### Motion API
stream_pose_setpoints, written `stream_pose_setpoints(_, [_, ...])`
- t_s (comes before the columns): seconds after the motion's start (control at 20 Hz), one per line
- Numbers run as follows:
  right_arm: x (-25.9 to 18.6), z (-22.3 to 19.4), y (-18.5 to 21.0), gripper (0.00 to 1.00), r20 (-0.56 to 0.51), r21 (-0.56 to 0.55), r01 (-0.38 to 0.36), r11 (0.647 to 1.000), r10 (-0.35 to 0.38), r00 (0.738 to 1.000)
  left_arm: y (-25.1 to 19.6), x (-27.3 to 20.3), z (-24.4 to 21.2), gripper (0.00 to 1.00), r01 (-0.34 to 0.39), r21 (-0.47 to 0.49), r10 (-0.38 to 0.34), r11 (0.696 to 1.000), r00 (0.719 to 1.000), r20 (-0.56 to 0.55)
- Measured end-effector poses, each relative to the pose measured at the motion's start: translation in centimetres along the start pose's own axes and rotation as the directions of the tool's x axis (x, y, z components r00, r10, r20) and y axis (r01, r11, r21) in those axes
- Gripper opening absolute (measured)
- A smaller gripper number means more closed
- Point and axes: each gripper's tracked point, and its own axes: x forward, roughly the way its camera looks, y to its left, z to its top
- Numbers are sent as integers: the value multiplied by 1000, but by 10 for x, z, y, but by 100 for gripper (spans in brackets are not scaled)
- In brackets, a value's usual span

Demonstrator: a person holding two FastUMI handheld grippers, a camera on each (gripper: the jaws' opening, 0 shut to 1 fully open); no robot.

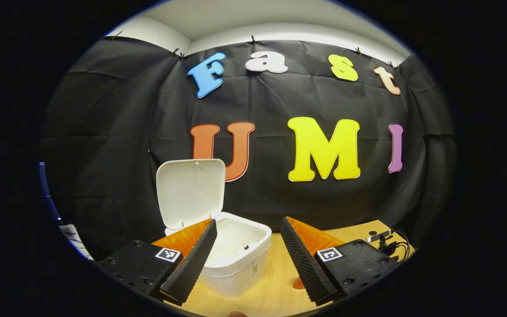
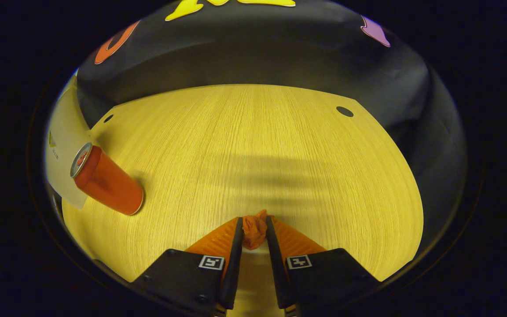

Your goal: Press the lid of the desktop garbage bin to open it, pick up the crumpled paper on the desktop and throw it into the bin, then pick up the pop can on the desktop and drop it into the bin, and finally close the garbage bin lid.

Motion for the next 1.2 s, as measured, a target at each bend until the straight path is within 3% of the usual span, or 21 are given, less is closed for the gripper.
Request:
stream_pose_setpoints(0.05, [0, 1, -1, 37, 7, -2, 17, 1000, -17, 1000, -1, -1, -1, 96, 1, -8, -1, 1000, 1000, -3])
stream_pose_setpoints(0.1, [-3, 1, 0, 19, 12, -7, 15, 1000, -15, 1000, -2, -2, -3, 96, 1, -9, -1, 1000, 1000, -5])
stream_pose_setpoints(0.45, [-45, 20, 9, 22, 115, 15, -29, 999, 27, 993, -1, -15, 4, 96, 7, 0, -7, 1000, 1000, 7])
stream_pose_setpoints(0.65, [-97, 49, 29, 22, 218, 59, -106, 993, 91, 972, 0, -20, 4, 96, 18, -19, -18, 1000, 1000, 2])
stream_pose_setpoints(0.85, [-166, 97, 60, 22, 379, -17, -152, 988, 147, 914, 8, -23, 7, 96, 27, -35, -26, 999, 1000, 11])
stream_pose_setpoints(1.05, [-236, 151, 114, 21, 544, -115, -207, 972, 236, 805, 20, -24, 5, 96, 25, -18, -25, 1000, 1000, 7])
stream_pose_setpoints(1.2, [-279, 177, 162, 21, 587, -178, -264, 948, 318, 745, 29, -26, 5, 96, 26, -27, -26, 999, 1000, 3])
